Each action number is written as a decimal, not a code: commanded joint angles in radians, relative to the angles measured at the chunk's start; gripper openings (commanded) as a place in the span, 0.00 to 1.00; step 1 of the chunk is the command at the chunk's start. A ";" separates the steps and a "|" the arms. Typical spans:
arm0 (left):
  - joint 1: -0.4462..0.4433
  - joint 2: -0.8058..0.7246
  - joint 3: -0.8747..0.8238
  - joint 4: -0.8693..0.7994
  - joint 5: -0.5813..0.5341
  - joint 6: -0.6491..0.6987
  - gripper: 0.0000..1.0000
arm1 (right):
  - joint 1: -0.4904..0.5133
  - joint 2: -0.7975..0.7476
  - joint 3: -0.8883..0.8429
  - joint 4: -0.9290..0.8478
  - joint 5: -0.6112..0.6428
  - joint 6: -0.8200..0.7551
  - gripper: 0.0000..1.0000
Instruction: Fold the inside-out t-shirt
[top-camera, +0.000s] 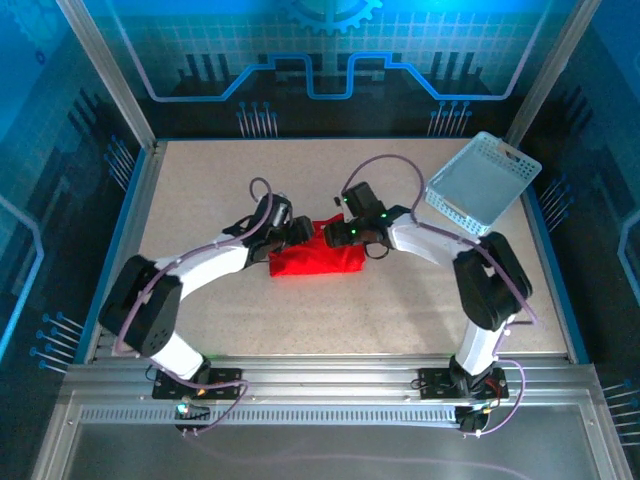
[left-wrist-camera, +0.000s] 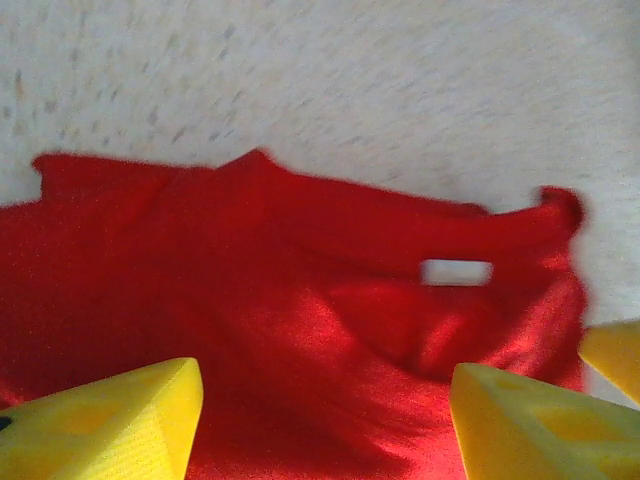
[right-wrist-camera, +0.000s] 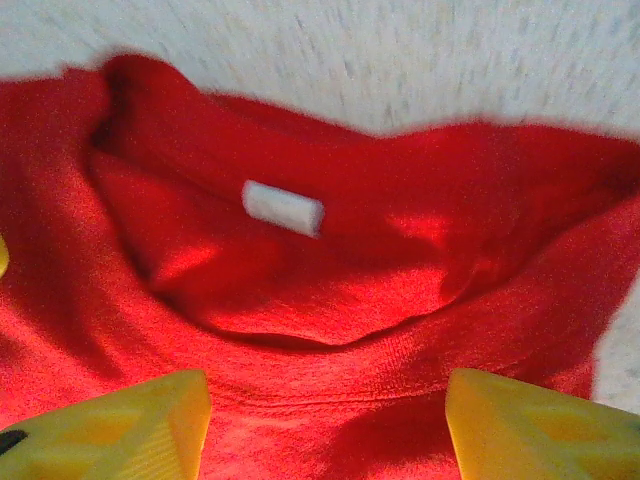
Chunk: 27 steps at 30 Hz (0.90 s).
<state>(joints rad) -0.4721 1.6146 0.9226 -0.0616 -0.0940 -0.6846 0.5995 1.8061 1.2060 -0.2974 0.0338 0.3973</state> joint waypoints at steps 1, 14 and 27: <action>0.059 0.076 -0.055 0.054 0.049 -0.059 0.66 | -0.016 0.075 0.016 0.006 -0.014 0.056 0.65; 0.026 -0.094 0.054 -0.196 -0.086 0.081 0.85 | -0.037 -0.135 -0.027 -0.065 -0.016 0.002 0.71; -0.268 0.204 0.344 -0.555 -0.363 -0.134 0.92 | -0.041 -0.511 -0.266 -0.241 0.312 0.134 0.80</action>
<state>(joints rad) -0.7410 1.7252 1.2140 -0.4706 -0.3904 -0.7502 0.5682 1.3724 0.9764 -0.4660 0.2497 0.4751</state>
